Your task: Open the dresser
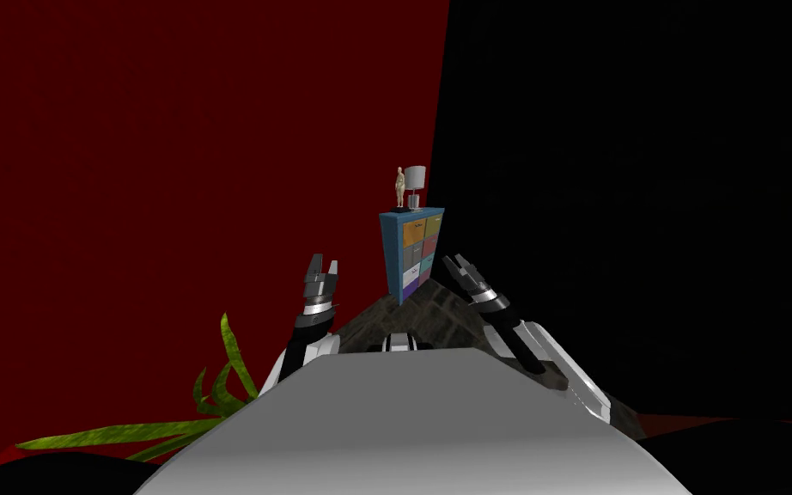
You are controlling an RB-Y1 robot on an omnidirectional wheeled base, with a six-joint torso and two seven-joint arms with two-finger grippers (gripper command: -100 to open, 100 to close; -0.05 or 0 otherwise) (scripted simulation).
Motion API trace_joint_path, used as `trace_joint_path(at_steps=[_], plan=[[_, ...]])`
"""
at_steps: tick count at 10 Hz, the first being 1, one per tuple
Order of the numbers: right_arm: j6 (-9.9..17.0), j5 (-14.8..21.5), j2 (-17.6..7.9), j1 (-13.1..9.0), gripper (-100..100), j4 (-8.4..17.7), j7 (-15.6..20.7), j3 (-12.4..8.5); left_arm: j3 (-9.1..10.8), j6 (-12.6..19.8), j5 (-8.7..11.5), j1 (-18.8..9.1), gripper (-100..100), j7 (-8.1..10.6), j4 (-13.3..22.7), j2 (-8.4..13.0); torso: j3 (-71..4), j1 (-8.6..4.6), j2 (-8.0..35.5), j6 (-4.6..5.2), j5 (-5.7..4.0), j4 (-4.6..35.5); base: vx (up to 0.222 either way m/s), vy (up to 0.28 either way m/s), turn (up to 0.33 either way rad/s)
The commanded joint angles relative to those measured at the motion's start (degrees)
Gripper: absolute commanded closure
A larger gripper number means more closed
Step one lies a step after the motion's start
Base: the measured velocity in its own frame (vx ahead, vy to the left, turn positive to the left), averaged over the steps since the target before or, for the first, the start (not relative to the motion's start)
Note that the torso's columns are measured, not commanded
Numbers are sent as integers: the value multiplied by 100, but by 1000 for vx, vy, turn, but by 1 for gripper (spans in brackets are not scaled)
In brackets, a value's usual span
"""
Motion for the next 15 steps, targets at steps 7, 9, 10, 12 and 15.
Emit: trace_joint_path(at_steps=[7, 9, 10, 12, 15], plan=[[387, 1240, -576, 12, -100, 114, 687, -396, 0, 0, 0, 0, 0, 0, 0, 0, 2, -2, 4, 2, 0, 1, 46, 2, 71], [476, 1530, -701, 7, -100, 152, 838, -474, 0, 0, 0, 0, 0, 0, 0, 0, 1, -2, 3, 2, 0, 0, 49, -1, 79], [565, 1701, -824, -2, -100, 195, 989, -548, 0, 0, 0, 0, 0, 0, 0, 0, 1, -1, 1, 0, 0, 0, 84, -9, 186], [655, 2022, -945, -13, -100, 243, 1138, -619, 0, 0, 0, 1, 0, 0, 0, 0, 0, -2, 1, 3, -1, -1, 61, -10, 85], [745, 2332, -1063, -28, -100, 297, 1286, -685, 0, 0, 0, 0, 0, 0, 0, 0, 3, 1, 5, -1, 0, 1, 48, -8, 99]])
